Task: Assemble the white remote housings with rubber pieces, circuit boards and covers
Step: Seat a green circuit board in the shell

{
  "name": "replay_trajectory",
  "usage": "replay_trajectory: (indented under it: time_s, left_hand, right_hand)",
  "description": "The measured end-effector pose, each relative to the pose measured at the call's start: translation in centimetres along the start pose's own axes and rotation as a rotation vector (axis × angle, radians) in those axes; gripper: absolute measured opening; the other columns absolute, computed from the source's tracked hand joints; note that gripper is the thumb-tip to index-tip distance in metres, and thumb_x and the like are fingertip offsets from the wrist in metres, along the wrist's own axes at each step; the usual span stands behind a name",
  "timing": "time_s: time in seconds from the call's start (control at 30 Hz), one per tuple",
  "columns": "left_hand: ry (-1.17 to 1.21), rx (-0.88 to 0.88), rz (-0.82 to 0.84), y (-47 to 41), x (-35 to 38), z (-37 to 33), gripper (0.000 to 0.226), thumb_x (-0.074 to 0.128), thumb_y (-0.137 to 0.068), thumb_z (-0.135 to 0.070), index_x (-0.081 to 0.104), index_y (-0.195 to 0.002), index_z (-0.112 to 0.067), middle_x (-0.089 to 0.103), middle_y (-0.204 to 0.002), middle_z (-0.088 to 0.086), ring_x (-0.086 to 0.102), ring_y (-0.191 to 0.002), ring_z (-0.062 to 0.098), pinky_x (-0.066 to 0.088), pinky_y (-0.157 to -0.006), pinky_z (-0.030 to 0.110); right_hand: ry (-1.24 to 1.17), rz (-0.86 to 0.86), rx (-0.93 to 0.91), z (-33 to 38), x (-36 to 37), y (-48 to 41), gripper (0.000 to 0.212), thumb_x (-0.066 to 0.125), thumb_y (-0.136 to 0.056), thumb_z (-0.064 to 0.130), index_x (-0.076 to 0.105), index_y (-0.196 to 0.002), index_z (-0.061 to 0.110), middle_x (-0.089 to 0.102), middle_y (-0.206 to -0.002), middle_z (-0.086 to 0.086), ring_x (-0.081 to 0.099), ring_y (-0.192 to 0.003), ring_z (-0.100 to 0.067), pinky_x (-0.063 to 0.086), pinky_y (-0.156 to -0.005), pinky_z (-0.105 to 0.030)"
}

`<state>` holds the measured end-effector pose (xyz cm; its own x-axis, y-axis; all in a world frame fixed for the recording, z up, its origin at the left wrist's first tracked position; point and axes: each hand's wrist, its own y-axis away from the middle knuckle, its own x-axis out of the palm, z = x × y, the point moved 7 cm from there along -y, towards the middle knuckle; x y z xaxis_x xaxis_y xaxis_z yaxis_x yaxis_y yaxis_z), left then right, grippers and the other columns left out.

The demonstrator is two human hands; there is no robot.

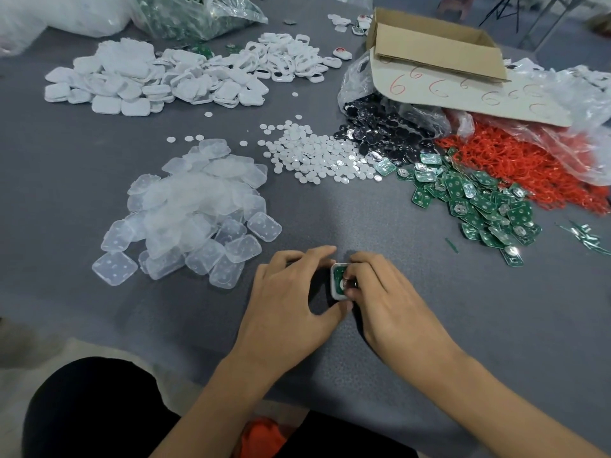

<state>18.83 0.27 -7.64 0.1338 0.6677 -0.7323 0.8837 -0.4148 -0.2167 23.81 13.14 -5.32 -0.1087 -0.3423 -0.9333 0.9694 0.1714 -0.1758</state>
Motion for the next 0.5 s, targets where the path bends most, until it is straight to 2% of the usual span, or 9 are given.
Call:
replay_trajectory:
  time_s: [0.07, 0.27, 0.5]
  left_hand:
    - [-0.004, -0.002, -0.008, 0.04, -0.09, -0.16, 0.067, 0.067, -0.076, -0.061, 0.049, -0.137, -0.041, 0.062, -0.116, -0.031, 0.046, -0.118, -0.001, 0.031, -0.095, 0.025]
    - [-0.003, -0.014, 0.004, -0.01, -0.19, -0.29, 0.057, 0.062, -0.080, -0.053, 0.052, -0.135, -0.041, 0.059, -0.117, -0.030, 0.046, -0.117, 0.000, 0.033, -0.097, 0.027]
    - [-0.026, -0.040, -0.008, -0.11, -0.22, -0.66, 0.042, 0.059, -0.080, -0.055, 0.060, -0.120, -0.042, 0.060, -0.110, -0.032, 0.045, -0.116, 0.002, 0.035, -0.093, 0.030]
  right_hand:
    - [-0.004, 0.000, -0.002, -0.05, 0.04, -0.07, 0.017, 0.051, -0.098, 0.012, 0.058, -0.113, 0.006, 0.052, -0.122, -0.006, 0.057, -0.105, -0.025, 0.049, -0.090, -0.042]
    - [-0.014, -0.010, 0.036, -0.39, 0.38, -0.13, 0.026, 0.064, -0.088, -0.001, 0.057, -0.111, 0.010, 0.053, -0.122, -0.003, 0.056, -0.107, -0.024, 0.049, -0.090, -0.040]
    - [-0.050, -0.069, 0.062, -0.42, 0.56, -0.12, 0.020, 0.060, -0.092, 0.001, 0.055, -0.106, 0.013, 0.054, -0.116, -0.001, 0.056, -0.103, -0.023, 0.048, -0.087, -0.042]
